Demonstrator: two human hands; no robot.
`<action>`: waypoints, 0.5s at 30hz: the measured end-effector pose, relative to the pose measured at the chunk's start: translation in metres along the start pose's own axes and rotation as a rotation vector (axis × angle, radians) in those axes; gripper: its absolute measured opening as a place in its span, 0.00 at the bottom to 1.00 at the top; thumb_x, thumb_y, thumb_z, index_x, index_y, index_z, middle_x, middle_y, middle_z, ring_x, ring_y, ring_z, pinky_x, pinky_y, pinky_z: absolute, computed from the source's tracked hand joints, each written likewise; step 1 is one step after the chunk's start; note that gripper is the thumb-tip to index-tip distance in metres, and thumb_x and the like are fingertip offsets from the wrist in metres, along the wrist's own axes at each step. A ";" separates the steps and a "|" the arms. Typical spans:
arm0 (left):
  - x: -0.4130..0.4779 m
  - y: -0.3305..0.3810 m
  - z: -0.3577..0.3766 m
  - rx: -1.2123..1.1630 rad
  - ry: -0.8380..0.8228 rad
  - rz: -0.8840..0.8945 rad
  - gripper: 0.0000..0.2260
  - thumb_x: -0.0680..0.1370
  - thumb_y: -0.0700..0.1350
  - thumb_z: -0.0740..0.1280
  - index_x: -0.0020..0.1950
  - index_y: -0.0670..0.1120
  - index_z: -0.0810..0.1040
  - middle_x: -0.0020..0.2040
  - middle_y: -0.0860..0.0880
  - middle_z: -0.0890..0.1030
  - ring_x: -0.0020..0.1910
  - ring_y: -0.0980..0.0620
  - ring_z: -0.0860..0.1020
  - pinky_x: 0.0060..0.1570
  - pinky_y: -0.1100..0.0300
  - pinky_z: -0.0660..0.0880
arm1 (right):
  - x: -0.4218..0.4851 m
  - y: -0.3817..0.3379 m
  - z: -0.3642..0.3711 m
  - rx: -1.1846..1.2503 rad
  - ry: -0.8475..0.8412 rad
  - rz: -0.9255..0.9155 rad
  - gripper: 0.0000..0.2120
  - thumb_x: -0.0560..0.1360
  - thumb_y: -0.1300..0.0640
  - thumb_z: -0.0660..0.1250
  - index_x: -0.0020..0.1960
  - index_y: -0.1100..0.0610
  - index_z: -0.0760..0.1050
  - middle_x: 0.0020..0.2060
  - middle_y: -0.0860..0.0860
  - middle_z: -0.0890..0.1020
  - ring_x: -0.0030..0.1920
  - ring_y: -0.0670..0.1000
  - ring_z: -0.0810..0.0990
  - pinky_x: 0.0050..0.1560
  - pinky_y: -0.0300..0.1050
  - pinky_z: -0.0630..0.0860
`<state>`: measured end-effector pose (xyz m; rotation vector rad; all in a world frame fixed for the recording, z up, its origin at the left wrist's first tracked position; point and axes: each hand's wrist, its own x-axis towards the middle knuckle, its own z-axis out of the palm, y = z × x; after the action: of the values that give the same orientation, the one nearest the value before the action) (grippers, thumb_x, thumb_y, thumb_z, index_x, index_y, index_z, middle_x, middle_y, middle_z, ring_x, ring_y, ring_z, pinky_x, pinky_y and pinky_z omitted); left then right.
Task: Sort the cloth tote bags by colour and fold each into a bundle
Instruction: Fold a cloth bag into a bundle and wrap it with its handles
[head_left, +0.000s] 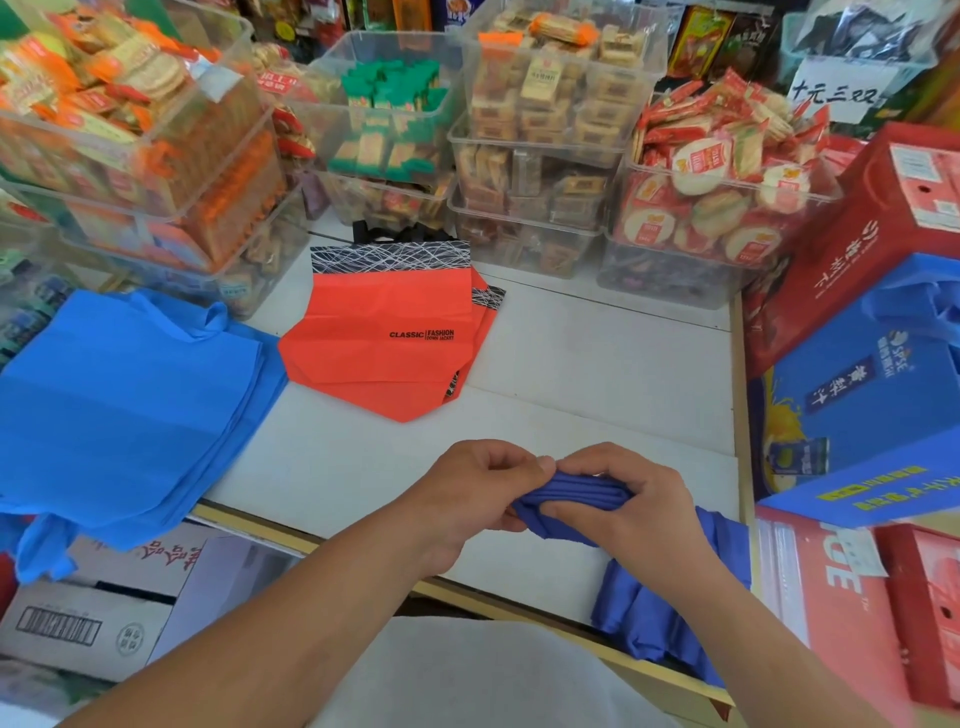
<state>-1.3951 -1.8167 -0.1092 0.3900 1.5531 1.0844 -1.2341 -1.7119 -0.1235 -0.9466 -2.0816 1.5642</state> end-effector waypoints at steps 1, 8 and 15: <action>-0.001 -0.001 -0.001 -0.010 -0.023 0.000 0.11 0.79 0.50 0.72 0.55 0.43 0.84 0.51 0.44 0.86 0.48 0.49 0.84 0.56 0.50 0.82 | 0.000 0.000 -0.001 -0.010 -0.011 -0.027 0.15 0.66 0.63 0.82 0.48 0.50 0.85 0.48 0.45 0.85 0.48 0.47 0.84 0.43 0.38 0.81; 0.001 0.000 -0.005 -0.034 -0.132 -0.013 0.09 0.81 0.41 0.70 0.60 0.42 0.82 0.55 0.42 0.85 0.53 0.47 0.84 0.57 0.52 0.81 | 0.006 -0.002 -0.008 0.004 -0.150 0.003 0.13 0.68 0.65 0.80 0.49 0.55 0.83 0.54 0.44 0.86 0.52 0.47 0.85 0.49 0.44 0.83; 0.006 0.004 -0.005 0.066 -0.113 -0.015 0.05 0.80 0.38 0.70 0.55 0.40 0.82 0.49 0.40 0.86 0.46 0.48 0.84 0.52 0.54 0.81 | 0.006 -0.004 -0.005 -0.043 -0.178 0.014 0.12 0.68 0.67 0.80 0.48 0.56 0.82 0.47 0.43 0.85 0.46 0.47 0.85 0.44 0.41 0.82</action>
<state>-1.4023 -1.8125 -0.1101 0.4757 1.4918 0.9851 -1.2361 -1.7050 -0.1186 -0.8663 -2.2415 1.6718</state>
